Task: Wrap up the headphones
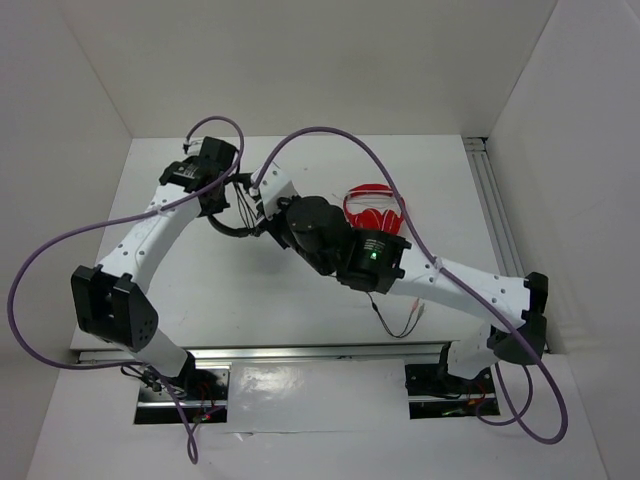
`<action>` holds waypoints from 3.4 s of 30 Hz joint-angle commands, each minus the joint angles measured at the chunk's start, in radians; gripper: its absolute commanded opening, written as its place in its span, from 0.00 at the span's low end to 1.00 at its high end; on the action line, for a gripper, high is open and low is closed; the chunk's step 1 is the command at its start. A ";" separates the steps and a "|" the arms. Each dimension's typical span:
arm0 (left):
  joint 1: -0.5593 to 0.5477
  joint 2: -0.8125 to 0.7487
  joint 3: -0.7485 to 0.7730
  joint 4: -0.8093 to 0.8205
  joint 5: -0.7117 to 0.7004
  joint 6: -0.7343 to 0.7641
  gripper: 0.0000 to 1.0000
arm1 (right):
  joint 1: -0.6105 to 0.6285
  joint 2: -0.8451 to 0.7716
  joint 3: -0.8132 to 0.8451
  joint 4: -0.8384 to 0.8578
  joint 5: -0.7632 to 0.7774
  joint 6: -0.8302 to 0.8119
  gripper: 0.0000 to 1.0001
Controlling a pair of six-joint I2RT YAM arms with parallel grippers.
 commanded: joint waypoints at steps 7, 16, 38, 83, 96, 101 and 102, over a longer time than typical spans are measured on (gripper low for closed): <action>-0.152 -0.047 -0.046 0.097 0.019 0.125 0.00 | -0.114 0.056 0.206 -0.082 -0.042 -0.094 0.00; -0.322 -0.191 -0.225 0.097 0.020 0.159 0.00 | -0.279 0.009 0.186 -0.051 -0.151 -0.104 0.00; -0.583 -0.624 0.122 -0.142 0.017 0.219 0.00 | -0.566 0.110 0.107 0.028 -0.761 -0.106 0.01; 0.102 -0.049 0.335 -0.010 0.064 -0.016 0.00 | 0.081 0.007 -0.911 0.840 -0.535 0.258 0.00; 0.102 0.035 0.100 0.002 0.027 0.013 0.00 | 0.233 -0.220 -0.516 0.287 -0.073 0.005 0.00; 0.035 0.036 0.065 0.006 0.119 0.094 0.00 | 0.129 -0.194 -0.351 0.127 -0.146 -0.044 0.00; -0.009 0.036 0.052 0.006 0.136 0.122 0.00 | 0.115 -0.194 -0.331 0.108 -0.146 -0.057 0.00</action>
